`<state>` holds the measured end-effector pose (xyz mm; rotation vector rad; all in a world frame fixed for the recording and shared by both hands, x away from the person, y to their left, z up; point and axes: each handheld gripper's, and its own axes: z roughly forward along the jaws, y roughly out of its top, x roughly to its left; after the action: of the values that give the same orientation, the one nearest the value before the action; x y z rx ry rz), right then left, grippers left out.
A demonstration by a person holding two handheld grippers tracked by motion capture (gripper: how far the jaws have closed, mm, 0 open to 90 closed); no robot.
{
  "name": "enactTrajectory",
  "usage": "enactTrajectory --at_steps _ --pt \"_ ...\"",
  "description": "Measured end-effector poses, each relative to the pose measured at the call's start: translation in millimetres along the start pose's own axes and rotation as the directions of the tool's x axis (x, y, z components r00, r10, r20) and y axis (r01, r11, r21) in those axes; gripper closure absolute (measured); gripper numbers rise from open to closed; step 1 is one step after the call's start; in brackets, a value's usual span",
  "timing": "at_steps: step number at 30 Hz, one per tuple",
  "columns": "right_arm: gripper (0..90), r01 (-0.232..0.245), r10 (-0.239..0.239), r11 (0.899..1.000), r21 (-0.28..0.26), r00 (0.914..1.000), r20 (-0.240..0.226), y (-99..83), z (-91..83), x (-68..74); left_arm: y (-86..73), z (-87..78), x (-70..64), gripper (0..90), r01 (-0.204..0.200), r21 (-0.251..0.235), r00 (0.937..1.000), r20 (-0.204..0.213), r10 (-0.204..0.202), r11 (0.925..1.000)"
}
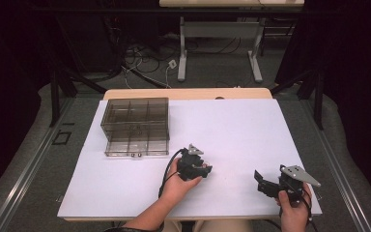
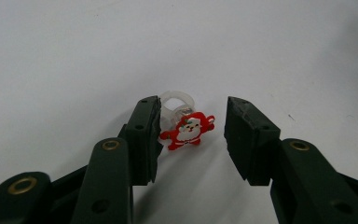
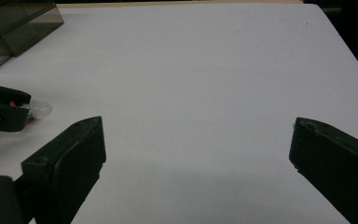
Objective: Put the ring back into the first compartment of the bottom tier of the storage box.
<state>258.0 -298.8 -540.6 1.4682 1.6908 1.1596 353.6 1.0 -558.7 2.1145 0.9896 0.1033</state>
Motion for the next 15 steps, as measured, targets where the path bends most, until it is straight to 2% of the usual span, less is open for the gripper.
enactTrajectory --at_steps 3,5,6,15 --pt "3.4 0.000 0.000 1.000 0.000 1.0000 -0.003 0.0 0.0 0.2 0.0 -0.2 0.3 57.5 -0.006 0.003 1.0000 -0.003 0.006 1.0000" --pt "3.4 0.000 0.000 1.000 0.001 1.0000 -0.001 0.0 0.1 0.0 -0.3 0.0 -0.6 58.4 0.014 0.000 0.9999 -0.002 -0.014 0.9999" --pt "3.4 0.000 0.000 1.000 0.001 1.0000 0.000 0.0 0.1 -0.1 0.0 -0.5 0.3 59.1 0.003 0.006 1.0000 -0.003 -0.003 1.0000" --pt "3.4 0.005 -0.005 1.000 -0.002 1.0000 0.000 -0.2 0.3 0.0 0.5 -0.6 0.1 63.8 0.007 0.008 0.9998 -0.017 -0.007 0.9999"
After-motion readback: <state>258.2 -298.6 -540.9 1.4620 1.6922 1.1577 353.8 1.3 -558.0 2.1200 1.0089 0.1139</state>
